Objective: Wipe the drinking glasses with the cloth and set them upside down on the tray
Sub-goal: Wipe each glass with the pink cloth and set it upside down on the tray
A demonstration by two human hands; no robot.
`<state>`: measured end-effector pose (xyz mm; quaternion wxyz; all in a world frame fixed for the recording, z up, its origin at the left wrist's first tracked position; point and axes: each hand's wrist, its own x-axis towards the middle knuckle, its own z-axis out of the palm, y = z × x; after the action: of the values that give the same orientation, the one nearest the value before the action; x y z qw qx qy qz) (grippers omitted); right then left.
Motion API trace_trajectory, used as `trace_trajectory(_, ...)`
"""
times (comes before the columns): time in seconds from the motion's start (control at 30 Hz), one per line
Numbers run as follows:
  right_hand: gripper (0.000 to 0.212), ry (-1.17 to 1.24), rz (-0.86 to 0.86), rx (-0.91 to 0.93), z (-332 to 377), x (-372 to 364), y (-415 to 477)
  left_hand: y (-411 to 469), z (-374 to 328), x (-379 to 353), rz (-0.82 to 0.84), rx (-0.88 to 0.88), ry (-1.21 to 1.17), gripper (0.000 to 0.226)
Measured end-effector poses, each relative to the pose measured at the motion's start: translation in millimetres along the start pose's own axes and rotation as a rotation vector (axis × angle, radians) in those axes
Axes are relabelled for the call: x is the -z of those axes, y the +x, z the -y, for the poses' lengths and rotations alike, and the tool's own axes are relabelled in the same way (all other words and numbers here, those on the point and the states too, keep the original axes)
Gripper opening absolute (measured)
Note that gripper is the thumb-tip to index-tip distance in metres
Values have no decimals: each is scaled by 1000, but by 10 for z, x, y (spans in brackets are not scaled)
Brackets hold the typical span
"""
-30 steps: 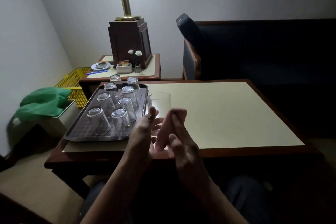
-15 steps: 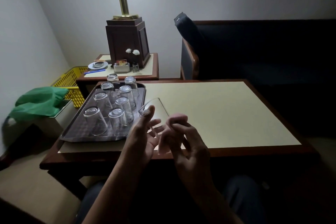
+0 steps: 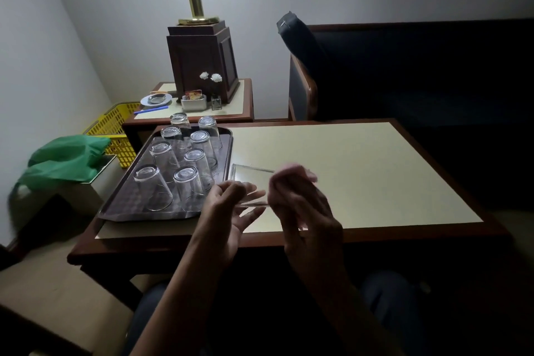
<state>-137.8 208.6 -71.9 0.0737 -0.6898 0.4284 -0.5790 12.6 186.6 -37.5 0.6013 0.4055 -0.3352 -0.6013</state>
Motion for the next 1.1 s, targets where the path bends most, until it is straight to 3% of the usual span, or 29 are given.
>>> trace_trajectory(0.07,29,93,121,-51,-92,94,139,6,-53,68,78,27,-2,54)
trace_trajectory(0.23,45,881,465,-859,-110,321,530,-26,-78,164,330,-45,36,78)
trace_trajectory(0.33,41,1035,577,-1017,-222,438,614,-55,-157,222,418,-242,465,80)
trace_trajectory(0.4,42,1044,641,-958,-315,506,617,-45,-195,250,419,-250,689,86)
trace_trajectory(0.47,50,989,581,-898,-332,528,603,-44,-222,242,383,-131,715,93)
trace_trajectory(0.53,54,810,413,-836,-258,507,581,-35,-235,183,344,102,523,86)
trace_trajectory(0.6,49,528,296,-639,-180,468,544,-6,-270,94,255,335,279,68)
trace_trajectory(0.63,46,447,291,-536,-158,458,517,2,-290,67,238,369,264,65)
trace_trajectory(0.73,46,399,386,-441,-163,498,489,29,-325,86,264,164,314,50)
trace_trajectory(0.83,51,578,572,-640,-207,568,541,14,-413,159,436,-190,492,60)
trace_trajectory(0.9,51,725,698,-774,-258,579,514,15,-403,210,596,-296,561,59)
trace_trajectory(1.0,51,988,705,-825,-328,521,379,14,-339,234,646,-233,515,77)
trace_trajectory(1.1,52,949,538,-803,-289,456,329,-5,-215,184,434,-51,443,83)
